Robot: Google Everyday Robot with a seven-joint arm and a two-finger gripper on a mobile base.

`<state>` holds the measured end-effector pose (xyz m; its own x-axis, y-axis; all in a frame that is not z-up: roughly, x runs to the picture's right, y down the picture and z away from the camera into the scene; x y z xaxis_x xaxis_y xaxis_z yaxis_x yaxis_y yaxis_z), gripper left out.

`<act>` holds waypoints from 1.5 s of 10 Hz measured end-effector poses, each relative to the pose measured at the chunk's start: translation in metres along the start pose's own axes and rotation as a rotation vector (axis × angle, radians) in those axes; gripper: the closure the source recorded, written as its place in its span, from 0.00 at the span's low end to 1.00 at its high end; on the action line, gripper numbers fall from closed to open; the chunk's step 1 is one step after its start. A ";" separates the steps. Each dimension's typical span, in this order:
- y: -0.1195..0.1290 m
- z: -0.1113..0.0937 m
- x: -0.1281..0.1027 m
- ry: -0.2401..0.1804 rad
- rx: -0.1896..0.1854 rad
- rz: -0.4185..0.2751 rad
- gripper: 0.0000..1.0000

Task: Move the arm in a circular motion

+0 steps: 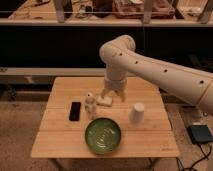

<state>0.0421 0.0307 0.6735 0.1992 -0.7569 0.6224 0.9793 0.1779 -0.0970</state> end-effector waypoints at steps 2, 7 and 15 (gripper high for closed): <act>-0.001 0.001 0.001 -0.001 0.003 -0.001 0.40; -0.024 0.022 0.098 0.095 0.134 -0.019 0.40; 0.121 -0.025 0.165 0.169 -0.048 0.176 0.40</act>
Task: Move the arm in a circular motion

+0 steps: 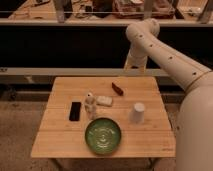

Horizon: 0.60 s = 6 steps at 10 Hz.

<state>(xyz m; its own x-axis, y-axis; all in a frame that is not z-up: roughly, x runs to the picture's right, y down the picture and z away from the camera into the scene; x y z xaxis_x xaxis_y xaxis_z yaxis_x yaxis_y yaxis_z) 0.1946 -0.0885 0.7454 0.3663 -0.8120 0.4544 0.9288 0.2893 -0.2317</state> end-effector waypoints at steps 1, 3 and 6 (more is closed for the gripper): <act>0.021 -0.007 -0.005 -0.009 -0.019 0.043 0.40; 0.086 -0.024 -0.027 -0.029 -0.071 0.182 0.40; 0.136 -0.037 -0.073 -0.063 -0.085 0.326 0.40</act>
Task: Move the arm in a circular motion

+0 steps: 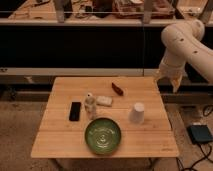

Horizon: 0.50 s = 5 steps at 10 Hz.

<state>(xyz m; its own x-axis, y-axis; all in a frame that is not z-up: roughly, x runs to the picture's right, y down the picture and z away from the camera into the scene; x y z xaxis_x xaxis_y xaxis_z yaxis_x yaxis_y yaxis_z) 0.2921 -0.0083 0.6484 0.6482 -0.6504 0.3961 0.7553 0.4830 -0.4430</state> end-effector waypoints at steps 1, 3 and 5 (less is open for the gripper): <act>0.002 -0.002 -0.015 -0.009 0.005 0.003 0.40; -0.013 -0.008 -0.078 -0.064 0.011 -0.057 0.40; -0.025 -0.005 -0.130 -0.127 0.005 -0.111 0.40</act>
<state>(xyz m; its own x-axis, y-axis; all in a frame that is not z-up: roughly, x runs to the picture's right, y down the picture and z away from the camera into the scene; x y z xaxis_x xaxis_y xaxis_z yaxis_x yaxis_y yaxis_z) 0.1889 0.0611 0.6035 0.5674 -0.6204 0.5414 0.8233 0.4155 -0.3867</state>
